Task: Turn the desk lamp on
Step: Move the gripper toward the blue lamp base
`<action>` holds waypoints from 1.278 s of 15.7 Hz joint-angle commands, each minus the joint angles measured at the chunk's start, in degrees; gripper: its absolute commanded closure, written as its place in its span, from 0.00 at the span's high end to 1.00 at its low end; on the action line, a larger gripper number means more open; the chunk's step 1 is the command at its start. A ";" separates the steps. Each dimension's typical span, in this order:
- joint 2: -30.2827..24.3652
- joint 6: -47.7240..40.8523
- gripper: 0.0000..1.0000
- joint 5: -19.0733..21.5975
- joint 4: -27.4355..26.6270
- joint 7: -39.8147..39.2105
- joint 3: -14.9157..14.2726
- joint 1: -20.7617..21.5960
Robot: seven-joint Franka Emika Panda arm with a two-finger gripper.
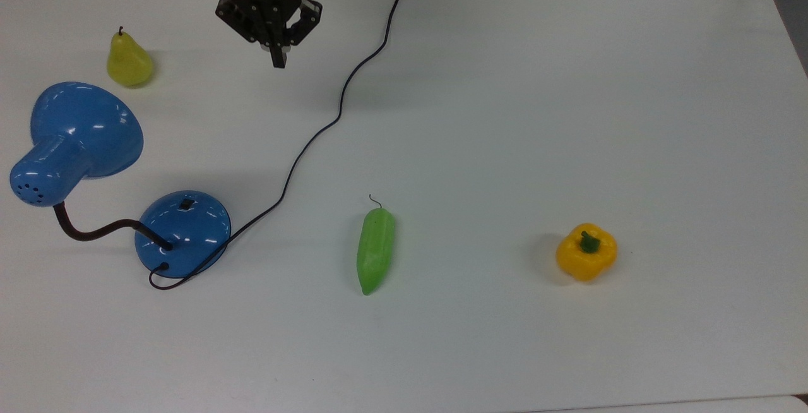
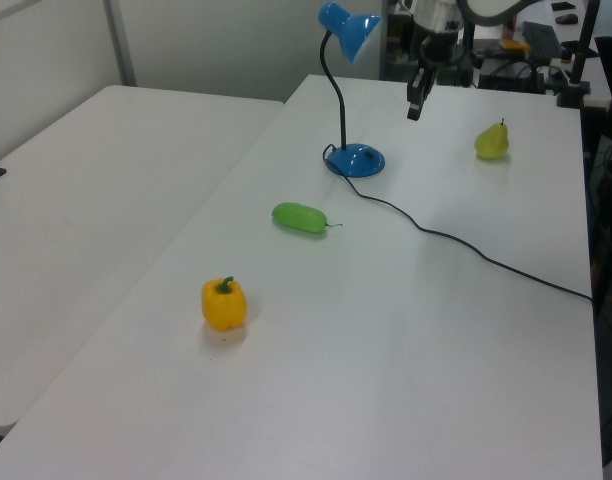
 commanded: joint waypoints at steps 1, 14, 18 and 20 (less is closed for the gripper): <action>0.95 5.47 0.00 -0.65 -2.47 -0.77 -2.05 0.26; 10.62 25.58 0.00 -0.56 -2.99 -0.50 -6.62 -0.44; 13.87 32.79 0.00 -0.39 -2.73 -0.41 -6.97 -1.76; 15.71 36.57 0.00 -0.21 -2.56 -0.41 -6.97 -2.54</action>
